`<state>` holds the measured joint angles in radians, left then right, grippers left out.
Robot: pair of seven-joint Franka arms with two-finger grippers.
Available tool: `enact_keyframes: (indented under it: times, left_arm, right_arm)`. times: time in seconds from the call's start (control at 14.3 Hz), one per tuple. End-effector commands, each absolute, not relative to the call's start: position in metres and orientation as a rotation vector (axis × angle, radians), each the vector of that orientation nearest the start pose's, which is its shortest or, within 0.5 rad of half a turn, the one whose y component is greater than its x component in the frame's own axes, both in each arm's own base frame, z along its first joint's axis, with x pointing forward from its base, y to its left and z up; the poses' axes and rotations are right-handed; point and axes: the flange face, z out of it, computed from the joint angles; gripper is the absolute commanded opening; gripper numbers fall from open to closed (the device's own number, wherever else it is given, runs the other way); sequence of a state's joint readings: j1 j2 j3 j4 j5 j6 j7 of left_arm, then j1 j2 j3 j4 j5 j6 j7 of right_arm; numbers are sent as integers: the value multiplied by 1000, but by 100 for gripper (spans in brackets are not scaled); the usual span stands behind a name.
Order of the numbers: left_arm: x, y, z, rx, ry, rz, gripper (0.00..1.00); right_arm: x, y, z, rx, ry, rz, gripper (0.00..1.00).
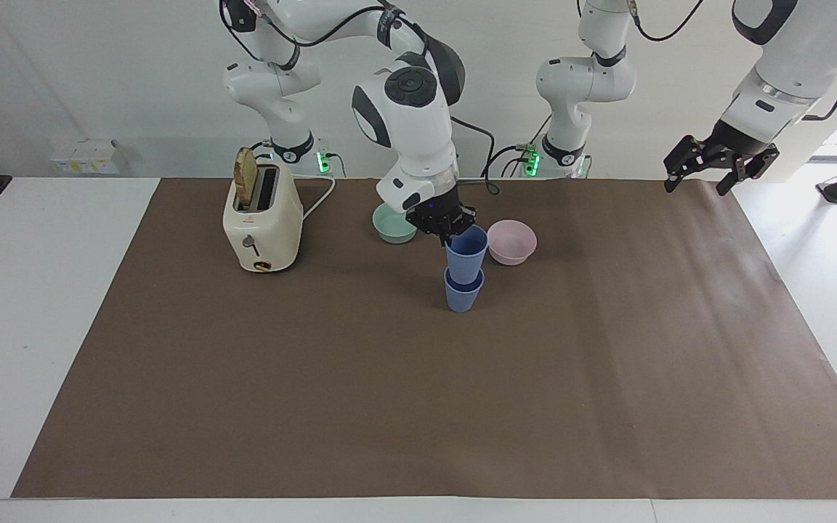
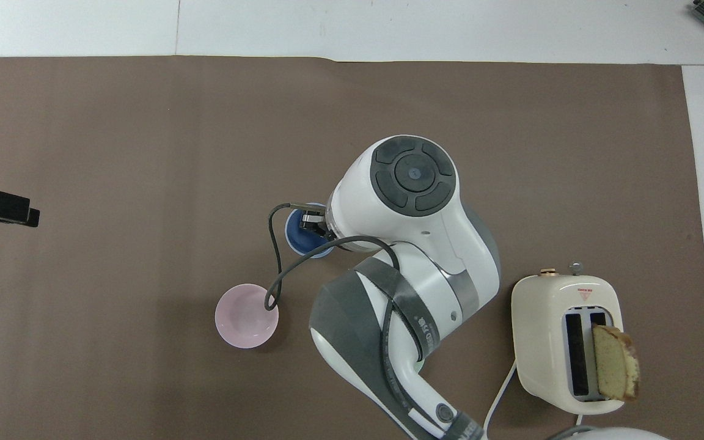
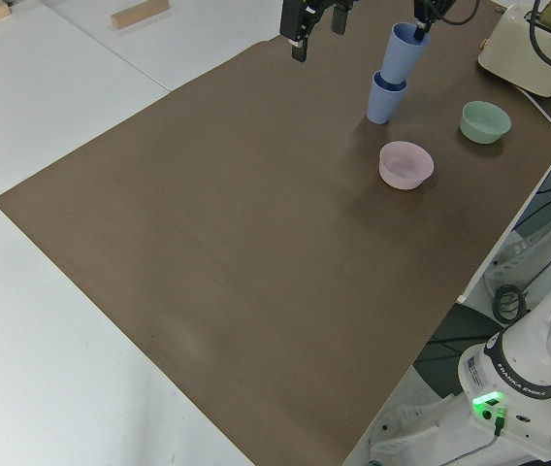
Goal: Stack blue cups with both arms
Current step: 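Lower the held cup into the center cup and open the right gripper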
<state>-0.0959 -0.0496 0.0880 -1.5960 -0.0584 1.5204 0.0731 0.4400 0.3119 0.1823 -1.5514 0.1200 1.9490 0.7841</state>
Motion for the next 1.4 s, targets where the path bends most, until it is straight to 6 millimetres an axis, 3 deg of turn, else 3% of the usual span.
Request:
enact_keyframes:
  times: [0.0,0.28,0.49,0.7,0.77,0.91,1.19,1.33]
  left_arm:
    - [533,-7,639,-3189,141,44,100]
    - [533,-8,639,-3189,143,44,100]
    - [533,-8,639,-3189,143,44,100]
    - [533,-8,639,-3189,141,44,100]
    - [533,-8,639,-3189,138,44,100]
    - [533,-10,638,-3189,143,47,100]
    - [533,-11,639,-3188,151,44,100]
    - [533,-11,639,-3188,151,44,100]
  right_arm:
    - [544,381,470,-2922,335,69,0]
    - [544,380,451,-2931,337,78,0]
    - [548,387,424,-2931,342,90,0]
    - [549,390,414,-2929,347,92,0]
    - [549,391,415,-2924,356,95,8]
    - [548,391,416,-2927,347,92,100]
    - [547,393,424,-2930,339,90,100]
    - [549,383,446,-2934,347,85,100]
